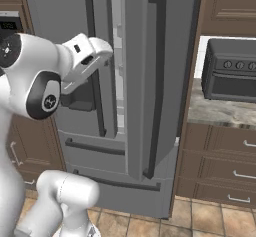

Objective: Retrieve the kiwi and orange from the fridge and place them into the bowl on the dining table.

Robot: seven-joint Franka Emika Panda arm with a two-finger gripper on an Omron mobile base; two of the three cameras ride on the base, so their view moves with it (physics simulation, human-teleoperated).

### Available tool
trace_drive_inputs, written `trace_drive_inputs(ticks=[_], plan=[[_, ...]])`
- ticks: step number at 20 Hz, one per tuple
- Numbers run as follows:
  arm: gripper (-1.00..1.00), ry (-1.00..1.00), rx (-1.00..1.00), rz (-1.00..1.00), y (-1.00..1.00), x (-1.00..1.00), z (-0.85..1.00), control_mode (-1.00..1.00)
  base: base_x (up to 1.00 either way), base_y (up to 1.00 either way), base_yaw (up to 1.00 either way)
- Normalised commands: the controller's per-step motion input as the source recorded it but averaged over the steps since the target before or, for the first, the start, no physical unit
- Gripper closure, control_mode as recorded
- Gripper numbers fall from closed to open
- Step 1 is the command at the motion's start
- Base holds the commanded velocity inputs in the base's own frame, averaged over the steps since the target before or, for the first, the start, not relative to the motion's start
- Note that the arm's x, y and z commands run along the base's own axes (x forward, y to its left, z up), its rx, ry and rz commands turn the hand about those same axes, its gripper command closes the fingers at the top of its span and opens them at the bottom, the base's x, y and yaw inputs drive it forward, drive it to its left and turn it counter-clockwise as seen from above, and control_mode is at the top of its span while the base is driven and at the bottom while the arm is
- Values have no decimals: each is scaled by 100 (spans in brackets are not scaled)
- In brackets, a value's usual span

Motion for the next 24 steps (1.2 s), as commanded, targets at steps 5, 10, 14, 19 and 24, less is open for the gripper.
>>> trace_drive_inputs(ticks=[5,10,14,19,24], plan=[[-100,7,-44,0,84,26,-9,-100,0,0,0],[-100,-4,-29,0,33,49,-8,-100,0,0,0],[-100,-1,-12,0,-1,91,-4,-100,0,0,0],[-100,0,-5,0,-24,92,-14,-100,0,0,0],[-100,2,-4,0,-37,73,-26,-100,0,0,0]])
